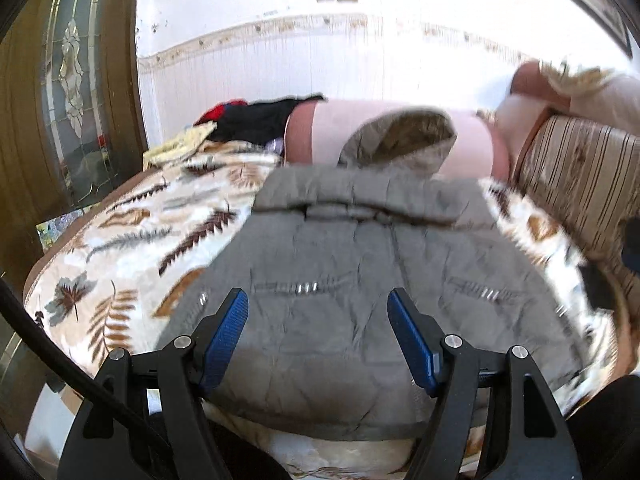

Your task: Fold large clothes

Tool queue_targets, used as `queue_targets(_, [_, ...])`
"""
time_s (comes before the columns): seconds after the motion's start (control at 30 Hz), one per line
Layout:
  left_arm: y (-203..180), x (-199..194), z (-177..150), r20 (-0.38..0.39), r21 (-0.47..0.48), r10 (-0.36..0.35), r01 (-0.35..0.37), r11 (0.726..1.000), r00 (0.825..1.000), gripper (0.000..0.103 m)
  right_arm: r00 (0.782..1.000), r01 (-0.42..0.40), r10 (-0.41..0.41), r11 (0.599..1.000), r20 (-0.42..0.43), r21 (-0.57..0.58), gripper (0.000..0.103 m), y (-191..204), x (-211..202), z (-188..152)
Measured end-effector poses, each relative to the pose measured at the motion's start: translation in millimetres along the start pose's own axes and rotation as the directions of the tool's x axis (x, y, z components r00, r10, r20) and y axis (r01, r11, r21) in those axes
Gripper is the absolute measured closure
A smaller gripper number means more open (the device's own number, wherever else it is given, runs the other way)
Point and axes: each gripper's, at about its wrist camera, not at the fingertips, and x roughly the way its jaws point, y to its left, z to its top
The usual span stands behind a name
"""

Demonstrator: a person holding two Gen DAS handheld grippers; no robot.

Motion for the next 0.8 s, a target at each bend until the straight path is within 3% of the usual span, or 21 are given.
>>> queue_targets(0.3, [13,-95,68,0.184,-0.042,-0.057,0.066,0.997,0.981,0.027,0.981,-0.079,0.074,0.997,0.182,0.017,0.036,40,-86,83])
queue_targets(0.5, [11,-129,79,0.224,-0.029,-0.078,0.087,0.996,0.971,0.027,0.976,-0.085,0.084,0.996,0.202,-0.005,0.035,58,-109,81])
queue_targets(0.8, [12,-133,82,0.229,-0.031,-0.068,0.077,0.997,0.971,0.027,0.981,-0.088,0.083,0.996,0.177,0.021,0.035,52,-104,81])
